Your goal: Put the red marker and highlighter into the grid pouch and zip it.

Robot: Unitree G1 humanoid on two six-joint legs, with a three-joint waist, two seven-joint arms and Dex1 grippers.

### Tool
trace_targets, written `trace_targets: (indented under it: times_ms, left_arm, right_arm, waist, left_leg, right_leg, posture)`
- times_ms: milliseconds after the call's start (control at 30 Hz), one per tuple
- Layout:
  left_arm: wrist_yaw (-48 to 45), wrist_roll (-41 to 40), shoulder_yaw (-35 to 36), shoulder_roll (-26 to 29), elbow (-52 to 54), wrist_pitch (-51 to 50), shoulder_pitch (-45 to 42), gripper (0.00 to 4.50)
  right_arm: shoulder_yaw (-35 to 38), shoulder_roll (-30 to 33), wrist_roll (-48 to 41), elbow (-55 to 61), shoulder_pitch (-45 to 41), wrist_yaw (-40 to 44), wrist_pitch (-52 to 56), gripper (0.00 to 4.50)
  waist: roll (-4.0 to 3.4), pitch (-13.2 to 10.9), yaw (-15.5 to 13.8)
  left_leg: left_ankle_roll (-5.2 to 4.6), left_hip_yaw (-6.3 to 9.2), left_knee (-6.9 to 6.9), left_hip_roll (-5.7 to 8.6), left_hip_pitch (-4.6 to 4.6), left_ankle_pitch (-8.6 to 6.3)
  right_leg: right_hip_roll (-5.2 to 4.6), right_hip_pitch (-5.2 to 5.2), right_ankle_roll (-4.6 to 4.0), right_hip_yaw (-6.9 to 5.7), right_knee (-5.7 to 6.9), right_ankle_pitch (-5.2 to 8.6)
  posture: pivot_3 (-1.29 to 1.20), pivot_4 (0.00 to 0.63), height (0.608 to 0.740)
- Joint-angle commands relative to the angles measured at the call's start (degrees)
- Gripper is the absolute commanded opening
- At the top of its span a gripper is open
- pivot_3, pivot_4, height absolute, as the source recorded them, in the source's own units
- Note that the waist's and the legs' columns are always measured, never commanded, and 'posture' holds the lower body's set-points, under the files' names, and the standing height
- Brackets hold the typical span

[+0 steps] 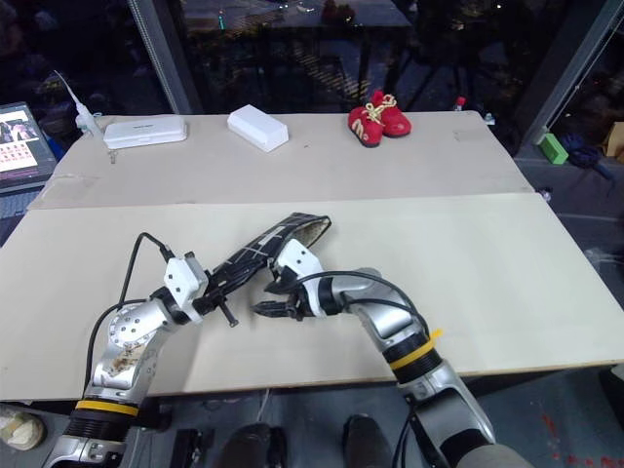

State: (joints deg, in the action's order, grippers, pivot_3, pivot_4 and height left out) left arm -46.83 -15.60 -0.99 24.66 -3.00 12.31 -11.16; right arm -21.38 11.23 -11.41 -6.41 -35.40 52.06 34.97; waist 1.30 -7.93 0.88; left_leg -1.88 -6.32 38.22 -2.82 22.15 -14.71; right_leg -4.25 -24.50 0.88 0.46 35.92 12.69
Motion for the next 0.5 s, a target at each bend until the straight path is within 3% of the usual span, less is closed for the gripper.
trace_targets:
  times_ms: [33,233,500]
  left_arm:
    - [0.47,-0.69,0.84,0.42,3.13,-0.84,-0.52,0.00]
    - [0.46,-0.80,1.17,0.84,4.19,-1.72,-0.01,0.00]
    - [0.45,-0.76,1.13,0.73,4.61,-2.82,-0.75,0.00]
  right_arm:
    - [1.39,1.80,-0.19,-0.43,-2.23,1.43,-1.53,2.57]
    - [-0.45,11.11,-2.44,4.15,-0.32,11.34,-0.56,2.57]
    - [3.12,7.57,-1.02,-3.84,-4.33,4.66,-0.72,2.57]
  waist:
    - [0.00,0.00,0.00]
    - [0.00,0.00,-0.32]
    - [0.00,0.00,0.40]
  left_leg:
    - [0.00,0.00,0.00,0.00,0.01,0.00]
    - [-0.01,-0.01,0.01,0.00,0.12,-0.01]
    - [0.00,0.01,0.00,-0.06,-0.07,0.00]
  right_leg:
    - [0.00,0.00,0.00,0.00,-0.01,0.00]
    - [-0.06,0.03,0.01,-0.12,-0.14,0.01]
    - [0.15,0.02,-0.01,0.04,0.04,0.00]
  posture:
    - [0.00,0.150,0.740]
    - [0.00,0.150,0.740]
    - [0.00,0.150,0.740]
